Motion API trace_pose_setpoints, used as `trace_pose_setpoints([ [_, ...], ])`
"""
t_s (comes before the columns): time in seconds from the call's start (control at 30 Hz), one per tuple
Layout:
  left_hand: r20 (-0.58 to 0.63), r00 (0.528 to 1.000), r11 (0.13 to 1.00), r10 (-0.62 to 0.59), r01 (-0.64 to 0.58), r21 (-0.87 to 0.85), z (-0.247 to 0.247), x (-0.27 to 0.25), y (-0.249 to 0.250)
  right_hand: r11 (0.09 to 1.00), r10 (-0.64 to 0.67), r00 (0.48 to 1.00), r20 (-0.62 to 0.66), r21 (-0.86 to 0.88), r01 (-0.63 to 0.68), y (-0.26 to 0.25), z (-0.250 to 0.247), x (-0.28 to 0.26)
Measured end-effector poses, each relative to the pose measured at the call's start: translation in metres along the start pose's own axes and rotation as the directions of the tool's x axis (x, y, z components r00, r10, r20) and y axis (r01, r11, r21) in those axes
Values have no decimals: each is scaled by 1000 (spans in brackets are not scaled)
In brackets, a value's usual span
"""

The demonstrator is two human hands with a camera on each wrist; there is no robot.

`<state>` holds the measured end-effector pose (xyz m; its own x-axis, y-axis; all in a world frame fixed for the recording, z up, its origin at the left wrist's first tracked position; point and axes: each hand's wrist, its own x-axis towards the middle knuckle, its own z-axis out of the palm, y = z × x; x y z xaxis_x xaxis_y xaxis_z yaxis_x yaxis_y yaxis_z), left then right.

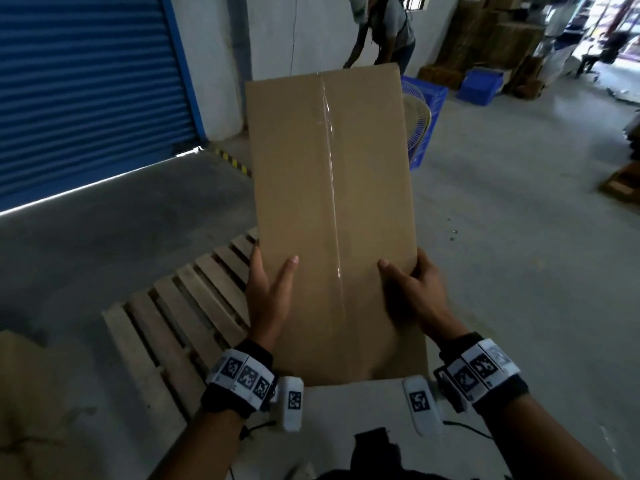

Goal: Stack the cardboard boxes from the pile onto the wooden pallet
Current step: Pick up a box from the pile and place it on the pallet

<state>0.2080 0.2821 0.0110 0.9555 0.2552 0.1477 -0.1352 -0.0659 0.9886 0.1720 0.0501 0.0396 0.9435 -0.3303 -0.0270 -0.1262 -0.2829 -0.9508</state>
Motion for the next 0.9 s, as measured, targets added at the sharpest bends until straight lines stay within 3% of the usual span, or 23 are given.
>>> trace_pose_setpoints([
  [0.3, 37, 999, 996, -19, 16, 85, 136, 105, -19, 998, 67, 998, 7, -4, -67, 22, -59, 183],
  [0.6, -136, 990, 991, 42, -23, 135, 288, 202, -27, 999, -26, 988, 152, 48, 19, 31, -115, 386],
  [0.83, -291, 955, 990, 50, -9, 141, 331, 256, -32, 994, -109, 952, 285, 32, 105, 25, -103, 501],
  [0.9, -321, 946, 990, 35, 11, 140, 333, 269, -37, 997, -80, 926, 369, 20, 78, 26, -86, 524],
])
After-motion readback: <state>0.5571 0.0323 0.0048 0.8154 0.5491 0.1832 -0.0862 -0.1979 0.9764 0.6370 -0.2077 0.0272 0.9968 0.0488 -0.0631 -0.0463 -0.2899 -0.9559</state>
